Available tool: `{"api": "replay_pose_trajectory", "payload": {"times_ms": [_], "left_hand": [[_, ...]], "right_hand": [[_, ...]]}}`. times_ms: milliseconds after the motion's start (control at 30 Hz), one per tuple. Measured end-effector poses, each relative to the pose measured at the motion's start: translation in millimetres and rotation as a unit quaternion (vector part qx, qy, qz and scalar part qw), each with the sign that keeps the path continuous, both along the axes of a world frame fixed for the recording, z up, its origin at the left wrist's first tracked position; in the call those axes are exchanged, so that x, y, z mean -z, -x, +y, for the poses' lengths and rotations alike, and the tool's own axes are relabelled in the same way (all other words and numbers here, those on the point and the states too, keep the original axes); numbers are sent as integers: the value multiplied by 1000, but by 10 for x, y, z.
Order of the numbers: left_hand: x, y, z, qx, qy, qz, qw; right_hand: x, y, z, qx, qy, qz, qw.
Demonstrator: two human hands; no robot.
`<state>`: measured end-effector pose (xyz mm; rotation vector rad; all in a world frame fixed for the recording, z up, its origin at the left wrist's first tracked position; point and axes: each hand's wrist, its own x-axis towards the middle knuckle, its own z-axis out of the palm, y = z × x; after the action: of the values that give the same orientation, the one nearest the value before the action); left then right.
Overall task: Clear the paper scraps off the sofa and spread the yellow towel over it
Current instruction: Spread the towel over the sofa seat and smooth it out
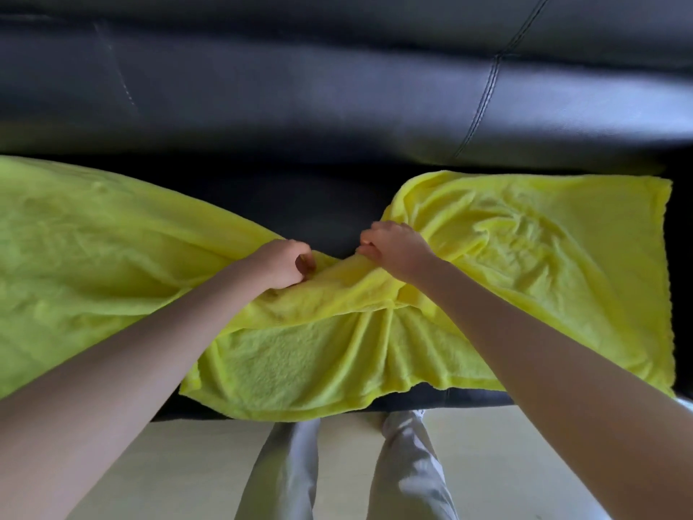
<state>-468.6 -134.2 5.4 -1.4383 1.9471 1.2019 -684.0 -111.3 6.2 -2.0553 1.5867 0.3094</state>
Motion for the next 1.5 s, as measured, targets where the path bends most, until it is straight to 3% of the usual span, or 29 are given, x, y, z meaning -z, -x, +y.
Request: {"api": "replay_pose_trajectory", "payload": {"times_ms": [133, 267, 467, 567, 667, 933, 1067, 1167, 1367, 1500], "left_hand": [[37, -167, 178, 59, 92, -1, 994], [58, -167, 289, 95, 214, -22, 972], [207, -50, 266, 165, 295, -77, 938], [282, -20, 265, 193, 365, -26, 911], [350, -40, 253, 197, 365, 55, 908], [202, -98, 194, 71, 351, 145, 922], [40, -218, 42, -79, 339, 147, 926], [-72, -325, -125, -160, 369, 141, 905], [-203, -430, -537, -151, 464, 163, 857], [-200, -472, -808, -140, 509, 53, 848]], "right_hand": [[-46, 59, 144, 40, -55, 17, 998], [-124, -4, 192, 15, -102, 95, 990], [-57, -65, 190, 71, -59, 106, 990], [-22, -42, 193, 38, -41, 136, 989], [-10, -22, 187, -21, -17, 143, 989], [-45, 232, 103, -66, 75, 45, 994], [-144, 345, -12, -8, 117, 1, 993], [-181, 397, -117, 48, 168, -45, 984], [-173, 293, -375, 79, 247, -78, 963], [-82, 242, -590, 156, 181, -149, 959]]}}
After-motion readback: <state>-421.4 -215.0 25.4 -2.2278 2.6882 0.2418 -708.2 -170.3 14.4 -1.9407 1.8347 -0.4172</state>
